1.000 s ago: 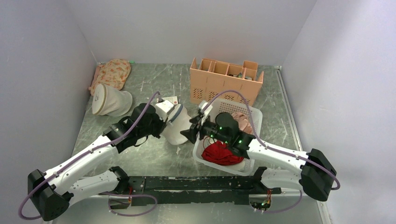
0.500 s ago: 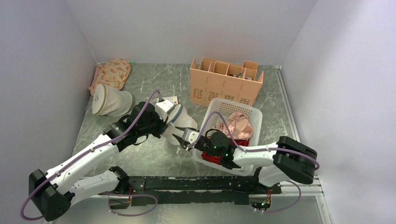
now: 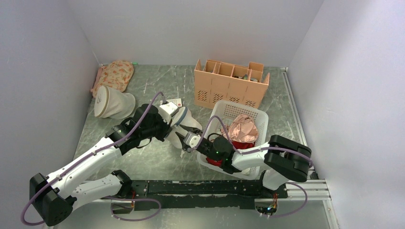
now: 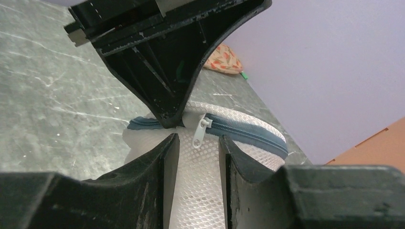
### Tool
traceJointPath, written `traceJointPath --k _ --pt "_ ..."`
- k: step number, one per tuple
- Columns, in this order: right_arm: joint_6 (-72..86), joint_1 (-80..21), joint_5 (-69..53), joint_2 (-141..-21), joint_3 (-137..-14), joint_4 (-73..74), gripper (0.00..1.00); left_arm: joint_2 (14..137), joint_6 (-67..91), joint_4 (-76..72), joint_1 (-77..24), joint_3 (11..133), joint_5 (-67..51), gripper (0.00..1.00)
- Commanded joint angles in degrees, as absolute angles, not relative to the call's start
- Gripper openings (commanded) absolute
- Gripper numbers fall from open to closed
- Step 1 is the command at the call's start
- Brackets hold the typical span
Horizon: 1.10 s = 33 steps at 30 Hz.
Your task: Unzip the laundry bag and remove the bra
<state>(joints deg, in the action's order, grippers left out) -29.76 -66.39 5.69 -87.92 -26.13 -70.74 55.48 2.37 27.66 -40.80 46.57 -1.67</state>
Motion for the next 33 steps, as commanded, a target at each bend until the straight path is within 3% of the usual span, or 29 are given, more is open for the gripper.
traceJointPath --k 1,17,24,28,33 --pt "-31.54 -67.03 8.49 -89.18 -27.28 -76.33 0.35 54.97 2.2 24.7 -40.32 48.95 -3.95 0.07" --pt "-34.6 -69.14 15.31 -94.46 -29.44 -82.94 0.28 55.54 2.04 24.88 -40.2 49.11 -4.99 0.07" --pt "-34.92 -69.44 19.35 -94.9 -29.97 -82.09 0.15 55.28 2.02 24.81 -40.22 48.98 -5.14 0.07" --pt "-33.21 -69.51 18.63 -94.04 -31.78 -75.31 0.0 55.18 1.93 24.85 -40.2 49.04 -5.2 0.07" --pt "-26.7 -69.4 19.92 -91.67 -31.33 -71.94 0.0 54.94 1.64 24.93 -40.24 49.12 -4.98 0.07"
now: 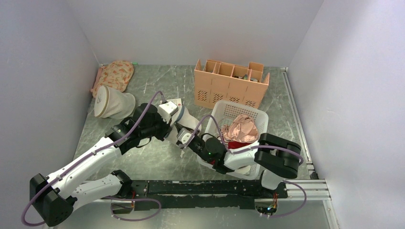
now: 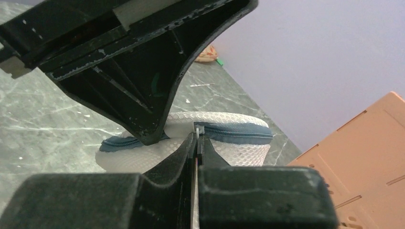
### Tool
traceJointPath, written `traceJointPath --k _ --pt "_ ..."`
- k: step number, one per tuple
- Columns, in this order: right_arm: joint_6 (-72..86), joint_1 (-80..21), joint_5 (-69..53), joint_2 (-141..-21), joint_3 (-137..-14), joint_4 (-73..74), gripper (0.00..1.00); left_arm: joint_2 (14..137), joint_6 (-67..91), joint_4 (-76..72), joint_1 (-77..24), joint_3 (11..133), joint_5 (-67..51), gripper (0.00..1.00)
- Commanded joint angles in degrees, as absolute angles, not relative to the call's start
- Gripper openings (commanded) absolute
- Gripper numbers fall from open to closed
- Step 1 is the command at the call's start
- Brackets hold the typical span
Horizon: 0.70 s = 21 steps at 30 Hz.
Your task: Unzip the laundry bag and remove the bra
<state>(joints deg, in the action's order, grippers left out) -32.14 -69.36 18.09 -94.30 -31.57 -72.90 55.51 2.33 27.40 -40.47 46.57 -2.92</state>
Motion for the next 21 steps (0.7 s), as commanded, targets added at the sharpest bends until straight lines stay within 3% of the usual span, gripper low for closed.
traceJointPath --k 1,10,16,21 --pt "-25.05 -69.18 20.09 -90.94 -30.15 -73.53 0.0 54.77 1.47 24.69 -40.18 49.01 -5.13 0.07" --pt "-2.59 -62.69 18.0 -83.68 -29.31 -61.98 0.0 54.23 0.92 23.96 -40.24 48.38 -7.73 0.07" --pt "16.2 -49.28 4.96 -78.83 -29.24 -52.43 0.0 54.77 0.7 23.77 -40.24 48.23 -7.96 0.07" --pt "15.59 -47.53 -4.73 -80.5 -27.09 -57.8 0.0 55.82 0.27 23.64 -40.22 48.24 -9.73 0.07"
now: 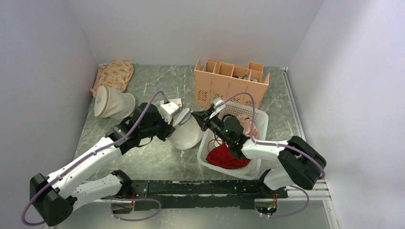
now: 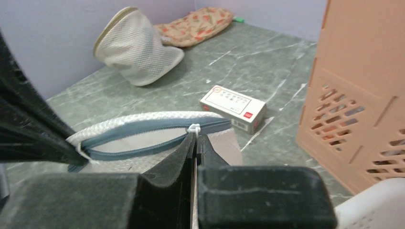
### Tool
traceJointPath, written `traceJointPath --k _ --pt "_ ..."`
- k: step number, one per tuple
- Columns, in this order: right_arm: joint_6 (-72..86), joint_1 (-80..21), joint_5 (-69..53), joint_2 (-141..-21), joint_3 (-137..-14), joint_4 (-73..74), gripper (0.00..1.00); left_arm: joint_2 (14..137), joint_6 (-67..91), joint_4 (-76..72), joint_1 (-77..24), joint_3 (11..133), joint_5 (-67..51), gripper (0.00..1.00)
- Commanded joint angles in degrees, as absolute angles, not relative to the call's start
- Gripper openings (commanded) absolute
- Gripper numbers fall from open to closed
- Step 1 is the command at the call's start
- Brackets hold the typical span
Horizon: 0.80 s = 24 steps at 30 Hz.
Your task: Unzip the laundry bag and remove the bra
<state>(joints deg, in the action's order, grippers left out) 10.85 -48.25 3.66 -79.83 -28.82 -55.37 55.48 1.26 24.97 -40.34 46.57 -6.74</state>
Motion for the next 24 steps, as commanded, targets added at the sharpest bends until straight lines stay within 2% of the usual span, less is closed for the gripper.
traceJointPath --k 1,3,5,11,13,15,21,24 --pt "15.59 -47.49 -5.85 -80.68 -26.77 -58.78 0.0 56.01 0.2 23.64 -40.2 48.18 -9.98 0.07" --pt "14.81 -47.5 -7.69 -80.93 -27.13 -58.43 0.0 56.36 0.09 23.72 -40.19 48.34 -10.75 0.07" --pt "13.67 -47.49 -8.72 -80.95 -27.47 -57.57 0.0 56.6 -0.06 23.73 -40.25 48.5 -11.85 0.14" --pt "13.08 -47.51 -9.79 -81.19 -27.65 -56.66 0.0 53.92 -0.09 22.71 -40.22 48.01 -15.02 0.46" --pt "13.27 -47.54 -10.37 -81.01 -27.88 -56.35 0.0 51.7 1.05 21.87 -40.25 47.56 -15.77 0.63" --pt "13.12 -47.55 -10.67 -80.8 -28.06 -56.03 0.0 49.54 4.9 20.54 -40.21 47.26 -15.29 0.73" --pt "12.03 -47.64 -10.66 -79.69 -28.08 -55.05 0.0 46.73 23.99 17.05 -40.22 44.91 -8.35 0.83" --pt "11.57 -47.88 -10.5 -79.33 -28.14 -54.56 0.0 49.68 31.59 18.72 -40.18 46.13 -5.59 0.83"
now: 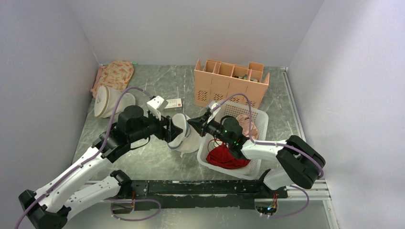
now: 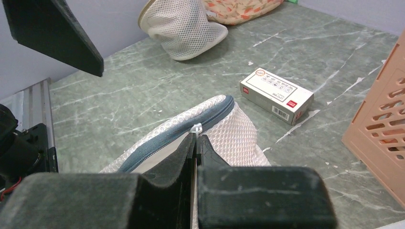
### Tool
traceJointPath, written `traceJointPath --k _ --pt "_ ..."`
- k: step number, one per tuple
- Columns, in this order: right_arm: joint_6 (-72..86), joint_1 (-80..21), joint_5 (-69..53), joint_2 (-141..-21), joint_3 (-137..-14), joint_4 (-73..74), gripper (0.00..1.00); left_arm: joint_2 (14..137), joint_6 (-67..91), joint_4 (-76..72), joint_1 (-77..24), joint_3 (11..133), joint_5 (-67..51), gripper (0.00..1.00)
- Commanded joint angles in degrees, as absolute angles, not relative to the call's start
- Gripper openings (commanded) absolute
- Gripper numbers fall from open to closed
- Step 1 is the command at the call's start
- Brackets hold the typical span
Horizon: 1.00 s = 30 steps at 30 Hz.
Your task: Unzip the laundry bag and remove the bra
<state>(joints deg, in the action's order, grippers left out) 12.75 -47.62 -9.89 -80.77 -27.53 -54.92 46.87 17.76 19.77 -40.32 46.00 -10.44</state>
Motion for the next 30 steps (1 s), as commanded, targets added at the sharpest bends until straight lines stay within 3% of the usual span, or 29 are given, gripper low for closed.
traceJointPath --k 1,8,11,13,18,20,24,28,30 --pt "11.33 -47.97 -10.46 -79.24 -28.24 -54.46 0.0 51.03 33.34 19.51 -40.19 46.89 -5.17 0.83" --pt "10.77 -49.09 -10.59 -78.28 -28.02 -54.8 0.0 59.46 36.95 19.23 -40.2 50.21 -5.93 0.78" --pt "9.87 -50.01 -10.6 -77.93 -28.03 -54.75 0.0 61.28 36.76 19.18 -40.19 51.24 -5.31 0.71" --pt "9.39 -50.6 -10.44 -77.8 -28.1 -54.6 0.0 62.21 36.21 20.4 -40.25 52.28 -3.84 0.62" --pt "9.32 -51.2 -10.54 -77.83 -28.47 -54.07 0.0 62.9 32.87 24.26 -40.24 54.03 -1.29 0.3" --pt "9.77 -51.26 -10.69 -78.01 -28.69 -54.05 0.0 62.69 31.44 25.52 -40.19 54.43 -0.69 0.25" --pt "10.59 -51.41 -10.71 -78.35 -29.21 -53.56 0.0 62.41 28.78 26.86 -40.25 54.85 -0.77 0.21" --pt "10.65 -51.68 -10.81 -78.1 -29.44 -53.26 0.0 64.07 26.88 27.34 -40.22 55.46 -2.75 0.3" --pt "10.6 -51.78 -10.84 -78.17 -29.64 -52.91 0.0 65.46 26.15 28.5 -40.21 56.29 -2.8 0.28"
